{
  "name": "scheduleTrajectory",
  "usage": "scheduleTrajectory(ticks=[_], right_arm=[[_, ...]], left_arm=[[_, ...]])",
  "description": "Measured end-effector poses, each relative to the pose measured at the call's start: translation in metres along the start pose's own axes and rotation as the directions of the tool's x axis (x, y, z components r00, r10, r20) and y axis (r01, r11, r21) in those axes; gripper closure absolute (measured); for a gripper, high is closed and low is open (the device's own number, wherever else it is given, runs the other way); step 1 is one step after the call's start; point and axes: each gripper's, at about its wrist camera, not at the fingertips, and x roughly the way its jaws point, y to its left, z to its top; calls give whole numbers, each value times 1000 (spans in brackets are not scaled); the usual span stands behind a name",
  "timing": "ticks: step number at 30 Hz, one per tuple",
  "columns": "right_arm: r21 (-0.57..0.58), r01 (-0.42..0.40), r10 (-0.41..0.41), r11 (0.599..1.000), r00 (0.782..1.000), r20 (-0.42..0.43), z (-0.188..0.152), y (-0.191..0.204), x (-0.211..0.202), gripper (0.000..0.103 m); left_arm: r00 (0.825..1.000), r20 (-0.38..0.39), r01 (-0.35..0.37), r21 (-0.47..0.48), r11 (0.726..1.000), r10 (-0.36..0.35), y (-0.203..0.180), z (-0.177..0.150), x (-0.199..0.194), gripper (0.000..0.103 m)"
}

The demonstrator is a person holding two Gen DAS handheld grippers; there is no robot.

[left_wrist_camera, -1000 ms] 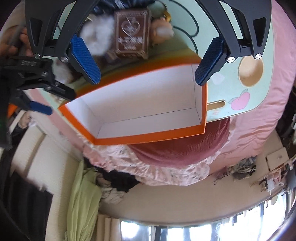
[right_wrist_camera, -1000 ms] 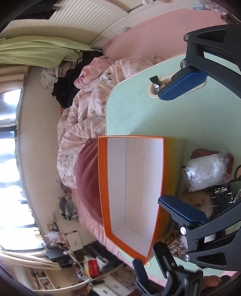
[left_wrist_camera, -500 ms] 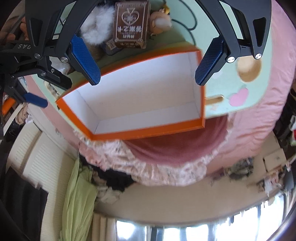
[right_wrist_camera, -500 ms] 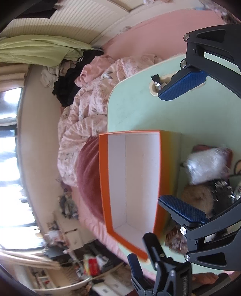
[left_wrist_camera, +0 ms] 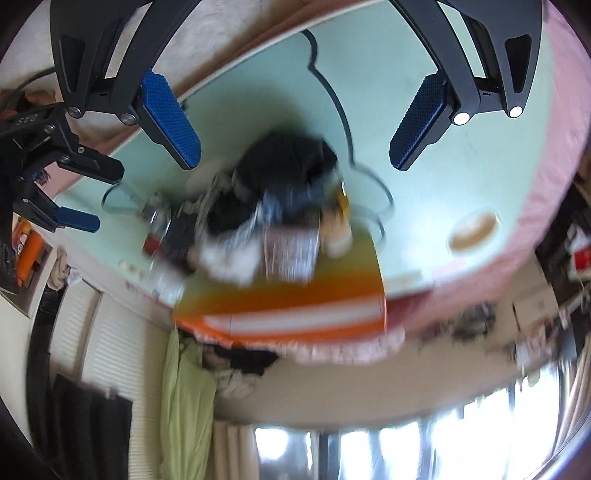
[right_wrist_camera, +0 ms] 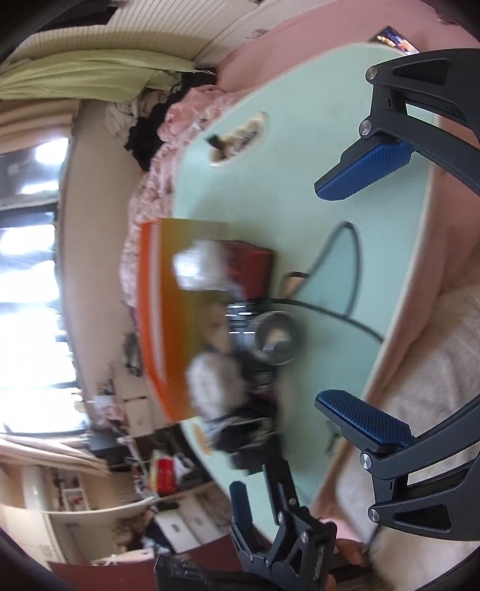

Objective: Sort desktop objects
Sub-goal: 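Point both grippers over the orange box to check it is empty, then reach the right gripper to the silver metal cup and grasp it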

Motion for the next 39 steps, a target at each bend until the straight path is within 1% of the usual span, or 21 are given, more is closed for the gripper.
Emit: scheduleTrajectory(ticks=[1, 2, 3, 5, 6, 13, 18, 20, 21, 22, 30, 33, 34, 35, 36, 39], right_arm=[[-23, 34, -34, 999, 999, 20, -3, 2, 1, 0], [-38, 68, -67, 997, 997, 28, -4, 4, 3, 0], [-29, 66, -64, 997, 997, 46, -5, 3, 3, 0], [-26, 73, -71, 997, 995, 70, -6, 2, 6, 0], [-24, 75, -73, 997, 994, 79, -5, 2, 8, 0], [-20, 85, -84, 996, 994, 77, -1, -1, 13, 0], [-26, 99, -97, 995, 992, 84, -3, 0, 13, 0], [-36, 89, -86, 995, 992, 89, -3, 0, 13, 0], [-42, 63, -59, 997, 994, 88, -3, -2, 14, 0], [-49, 55, -50, 997, 995, 90, -3, -1, 15, 0], [-44, 47, -42, 998, 993, 113, -5, -2, 14, 0], [-44, 7, -1, 999, 992, 127, -4, -2, 10, 0], [-47, 1, 6, 999, 991, 134, -3, -1, 9, 1], [-55, -3, 11, 998, 989, 144, 0, 1, 7, 5], [-65, -5, 15, 998, 988, 153, 4, 4, 6, 12], [-87, -8, 20, 996, 989, 149, 16, 13, 10, 23]], left_arm=[[999, -47, 18, -6, 1000, -18, 2, -2, 11, 1], [999, -36, -12, 6, 1000, 12, 1, -1, 13, 1], [999, -18, -44, 20, 999, 45, -1, -1, 13, 0], [1000, -6, -24, 8, 1000, 24, 1, 0, 14, 0], [1000, 0, -26, 2, 1000, 26, 2, 0, 14, 0], [999, 16, -33, -6, 999, 33, 5, 6, 16, 0], [999, 16, -30, -5, 1000, 30, 8, 3, 22, 0], [999, 16, -29, -7, 1000, 29, 7, 1, 22, 0], [999, 16, -29, -6, 1000, 29, 7, 1, 22, 0], [999, 17, -30, -6, 1000, 30, 7, 1, 22, 0], [999, 18, -30, -5, 1000, 30, 7, -1, 22, 0], [999, 19, -29, -7, 1000, 29, 8, 0, 22, 0], [999, 19, -29, -7, 1000, 29, 8, -1, 22, 0], [999, 19, -29, -7, 1000, 29, 8, -1, 22, 0], [999, 19, -29, -6, 1000, 29, 8, -1, 22, 0], [999, 19, -29, -6, 1000, 29, 8, -1, 22, 0]])
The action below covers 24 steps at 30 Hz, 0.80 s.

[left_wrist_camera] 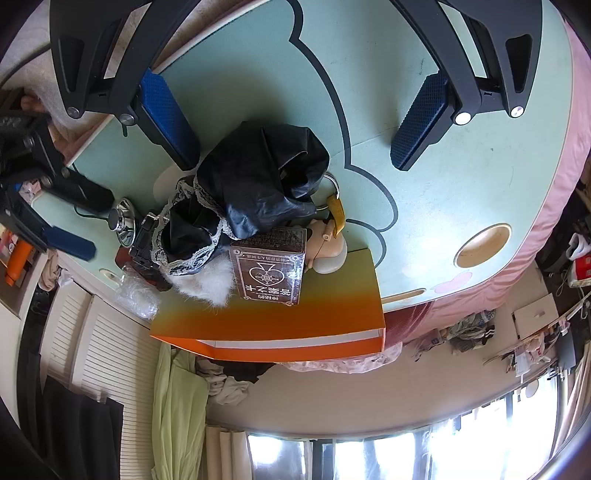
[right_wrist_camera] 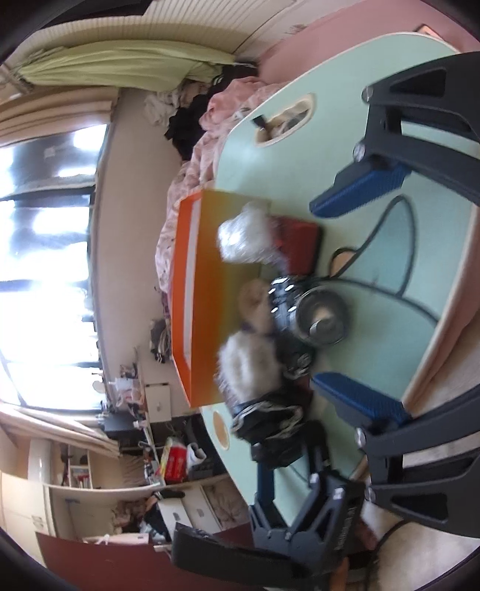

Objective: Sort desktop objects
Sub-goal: 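Reach the right gripper to the silver metal cup and grasp it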

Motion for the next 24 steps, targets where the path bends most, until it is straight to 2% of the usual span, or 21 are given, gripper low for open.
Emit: scheduleTrajectory(ticks=[1, 2, 4, 5, 6, 10, 18, 24], right_arm=[[-6, 3, -3, 1000, 1000, -12, 2, 2, 4, 26], [-11, 2, -2, 1000, 1000, -25, 4, 3, 8, 33], [-13, -13, 12, 1000, 998, -56, 4, 4, 16, 51], [-12, -26, 25, 1000, 997, -70, 4, 4, 18, 66], [-8, -35, 34, 999, 996, -78, 3, 4, 20, 71], [17, -45, 46, 999, 998, -53, -2, -1, 15, 72], [31, -35, 34, 999, 998, 56, -7, 0, -5, 72], [76, -48, 43, 996, 997, 60, -6, -7, -5, 72]], left_arm=[[1000, 0, 0, 0, 1000, 0, 0, 0, 0, 0], [1000, 0, 0, 0, 1000, 0, 0, 0, 0, 0], [1000, 0, 0, 0, 1000, 0, 0, 0, 0, 0], [1000, 0, 0, 0, 1000, 0, 0, 0, 0, 0], [1000, 0, 0, 0, 1000, 0, 0, 0, 0, 0], [1000, 1, 0, 0, 1000, 0, 0, -1, 0, 0], [1000, 12, 10, 17, 1000, -10, -4, -1, -3, 0], [996, 70, 43, 78, 996, -48, -15, 6, -18, 1]])
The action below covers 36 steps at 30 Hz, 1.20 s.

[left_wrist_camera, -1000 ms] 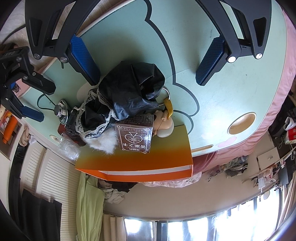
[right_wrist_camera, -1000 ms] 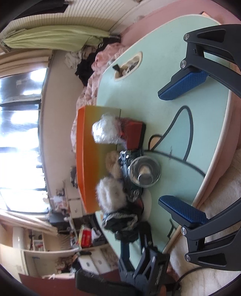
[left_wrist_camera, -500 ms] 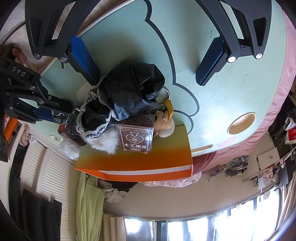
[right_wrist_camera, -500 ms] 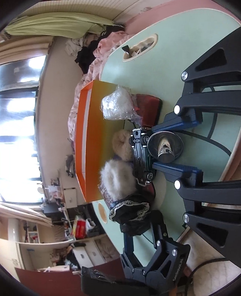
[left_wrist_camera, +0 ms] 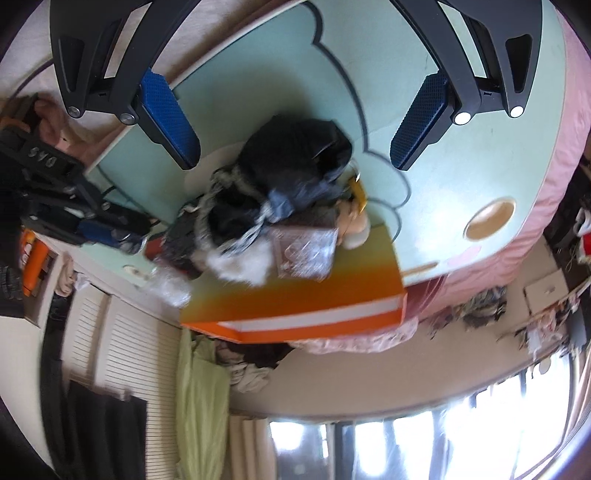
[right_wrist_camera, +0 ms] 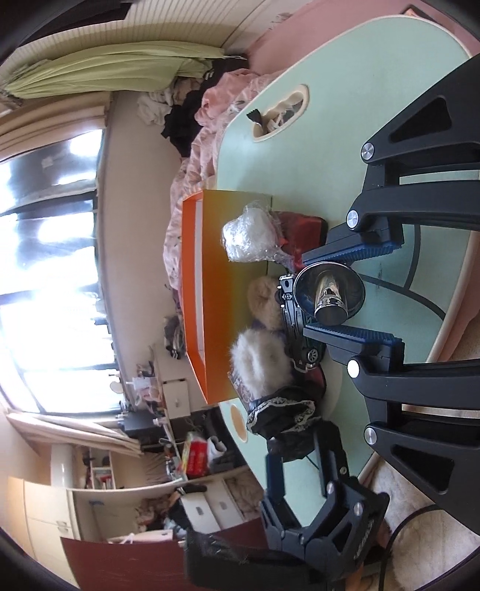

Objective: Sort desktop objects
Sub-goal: 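Reach the right gripper to the silver metal cup and grasp it, then grasp the black knit item with the left gripper while the right gripper lifts the silver cup, then carry both held items over the orange box and open both grippers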

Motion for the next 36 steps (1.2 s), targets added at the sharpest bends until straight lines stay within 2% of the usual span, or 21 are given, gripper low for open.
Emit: scheduleTrajectory(ticks=[1, 2, 3, 4, 6, 9, 15, 18, 23, 27, 29, 32, 36], right_arm=[[-1, 0, 0, 1000, 1000, 2, 0, 0, 0, 72], [-4, 1, -1, 1000, 1000, 4, 0, 1, -1, 72], [-7, 2, -2, 1000, 1000, 4, 0, 1, -1, 72], [-8, 3, -3, 1000, 1000, 4, 0, 1, -1, 72], [-3, 0, 0, 1000, 1000, 2, 0, 0, -1, 72], [5, 0, 0, 1000, 1000, 2, -1, -1, -2, 72], [5, 4, -4, 1000, 1000, 5, 0, -1, -2, 72], [12, 1, -1, 1000, 1000, 8, 1, -3, -4, 72], [27, -6, 5, 1000, 1000, 11, 5, -8, -5, 72], [33, -16, 14, 999, 999, 46, 22, -9, -10, 72], [59, -43, 38, 997, 997, 71, 42, -11, -10, 72], [60, -29, 24, 998, 997, 77, 74, -9, 1, 72], [111, -28, 26, 993, 999, 22, 117, -15, 39, 72]], left_arm=[[1000, 8, 5, 5, 1000, -5, -2, 3, 0, 1], [1000, 10, 16, 8, 1000, -16, -3, 6, 1, 10], [1000, 1, 27, 9, 1000, -27, -4, 9, 3, 32], [999, -14, 31, 8, 999, -30, -3, 10, 6, 42], [998, -25, 50, 3, 999, -50, -2, 8, 9, 54], [997, -8, 82, -3, 997, -82, -1, 5, 1, 61], [983, 4, 182, 70, 981, -183, -20, 3, -27, 63], [978, 40, 201, 116, 973, -207, -30, 7, -43, 63], [969, 82, 222, 106, 969, -231, -28, 20, -53, 63], [969, 116, 209, 87, 974, -219, -20, 36, -53, 63], [969, 137, 202, 52, 978, -207, -11, 52, -50, 63], [972, 161, 171, 2, 985, -169, 2, 82, -41, 63], [983, 139, 132, -86, 987, -119, 24, 119, -11, 63]])
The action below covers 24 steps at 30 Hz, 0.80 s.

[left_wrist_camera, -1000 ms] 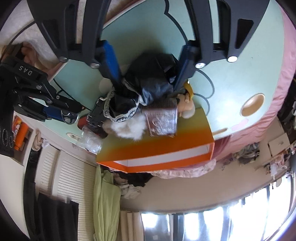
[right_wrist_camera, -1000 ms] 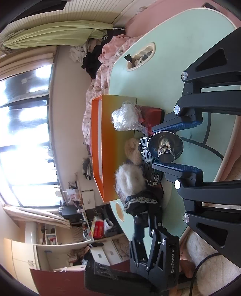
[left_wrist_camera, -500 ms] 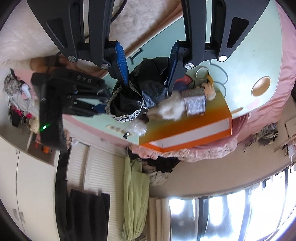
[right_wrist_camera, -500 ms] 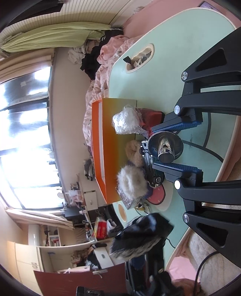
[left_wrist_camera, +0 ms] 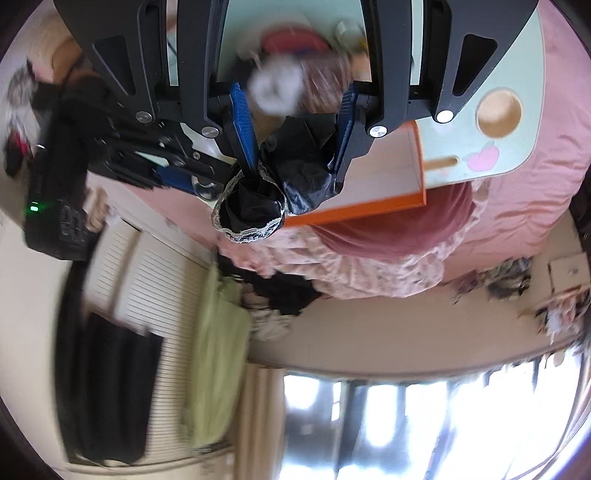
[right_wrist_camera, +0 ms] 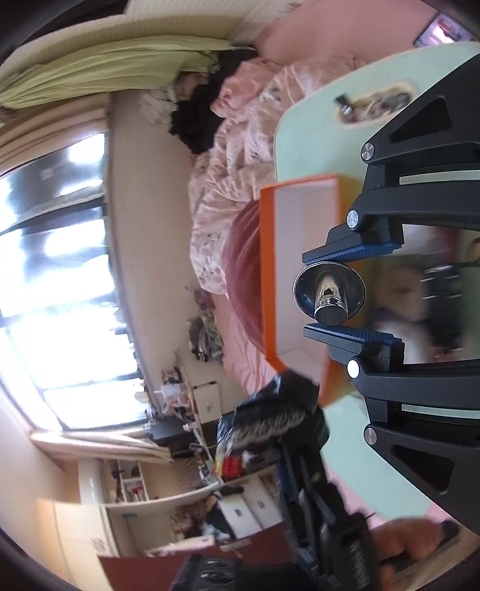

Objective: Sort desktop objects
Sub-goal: 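Carry both held items over the orange box and open both grippers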

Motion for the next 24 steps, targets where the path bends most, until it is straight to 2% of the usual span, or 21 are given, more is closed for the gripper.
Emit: scheduleTrajectory(ticks=[2, 4, 5, 7, 8, 11, 13, 15, 17, 19, 21, 24], right_arm=[[1, 36, -36, 999, 999, -25, 12, -1, 19, 72], [-27, 90, -91, 996, 994, -60, 16, -1, 41, 71], [-46, 104, -109, 994, 988, -113, 15, -2, 57, 63], [-51, 147, -154, 988, 972, -179, 9, -11, 76, 50], [-40, 147, -153, 988, 969, -193, 5, -16, 80, 43], [-37, 149, -153, 988, 977, -149, -3, -20, 70, 38], [-19, 136, -137, 991, 986, -93, -2, -20, 52, 32], [3, 121, -121, 993, 992, -42, -3, -17, 29, 14], [17, 105, -105, 994, 994, -13, -9, -12, 7, 6], [-2, 92, -92, 996, 996, -16, -23, -4, -12, 2], [-59, 112, -116, 992, 992, -52, -44, 5, -23, 2], [-107, 136, -150, 985, 980, -132, -76, 8, -28, 2]], left_arm=[[999, -34, -33, -47, 998, 31, 13, 9, 25, 61], [993, -106, -71, -104, 992, 59, 28, 8, 53, 42], [985, -163, -84, -132, 988, 62, 36, 4, 70, 28], [967, -248, -108, -189, 976, 59, 50, -8, 93, 27], [975, -216, -97, -176, 980, 57, 50, -10, 92, 26], [979, -158, -146, -119, 982, 127, 41, -13, 76, 24], [987, -114, -125, -96, 987, 114, 35, -10, 58, 24], [993, -52, -112, -84, 990, 108, 27, -9, 34, 20], [995, -9, -99, -71, 993, 98, 17, -17, 11, 13], [996, -28, -84, -54, 995, 82, 11, -28, -1, 12], [995, -74, -64, -35, 997, 62, 4, -50, -7, 12], [984, -148, -99, -2, 995, 97, -3, -85, -9, 12]])
